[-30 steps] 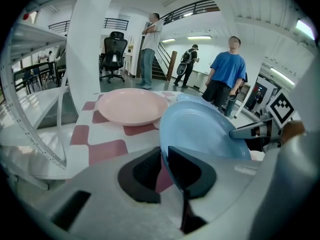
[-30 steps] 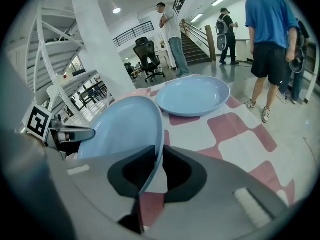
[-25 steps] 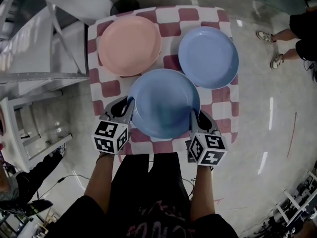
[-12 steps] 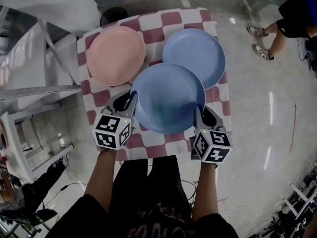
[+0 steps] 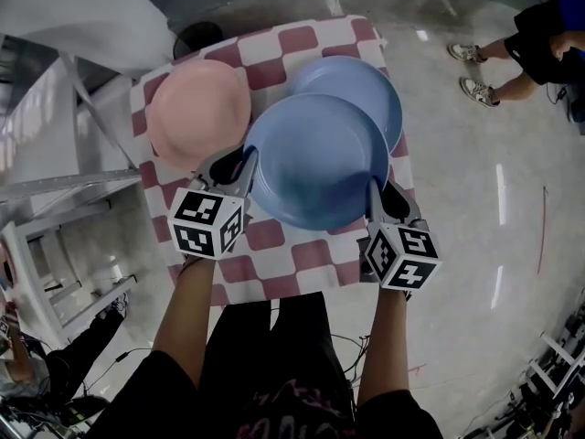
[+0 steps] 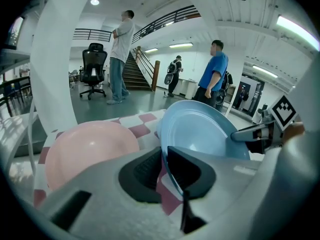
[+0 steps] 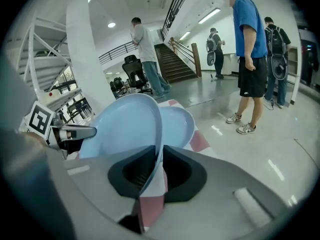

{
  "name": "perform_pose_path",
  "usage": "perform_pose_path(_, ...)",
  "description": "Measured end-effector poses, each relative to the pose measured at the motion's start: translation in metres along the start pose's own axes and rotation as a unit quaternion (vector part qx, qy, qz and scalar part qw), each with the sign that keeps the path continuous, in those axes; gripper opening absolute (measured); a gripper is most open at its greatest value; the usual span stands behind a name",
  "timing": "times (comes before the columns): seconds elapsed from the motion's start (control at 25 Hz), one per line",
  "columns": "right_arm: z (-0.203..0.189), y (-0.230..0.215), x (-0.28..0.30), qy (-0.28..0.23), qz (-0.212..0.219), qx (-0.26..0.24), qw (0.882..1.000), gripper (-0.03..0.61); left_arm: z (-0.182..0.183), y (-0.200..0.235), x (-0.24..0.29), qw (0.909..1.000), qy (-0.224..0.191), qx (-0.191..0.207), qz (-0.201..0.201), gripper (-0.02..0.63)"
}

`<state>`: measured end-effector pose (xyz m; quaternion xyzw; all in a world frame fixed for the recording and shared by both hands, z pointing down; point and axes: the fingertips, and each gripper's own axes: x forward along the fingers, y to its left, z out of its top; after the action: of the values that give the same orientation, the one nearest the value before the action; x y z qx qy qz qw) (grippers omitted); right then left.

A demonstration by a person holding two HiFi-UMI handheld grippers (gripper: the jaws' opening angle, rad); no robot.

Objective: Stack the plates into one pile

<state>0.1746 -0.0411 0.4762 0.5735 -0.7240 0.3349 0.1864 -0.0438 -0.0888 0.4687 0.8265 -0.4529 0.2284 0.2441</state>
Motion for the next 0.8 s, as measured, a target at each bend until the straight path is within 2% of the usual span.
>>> perform_pose_path(0.8,0.060,-0.059,0.040,-0.014,-0.015,-0.009,1.000,0.052,0.065,-0.006,0.087,0.9992,-0.011,0.030,-0.022,0.038)
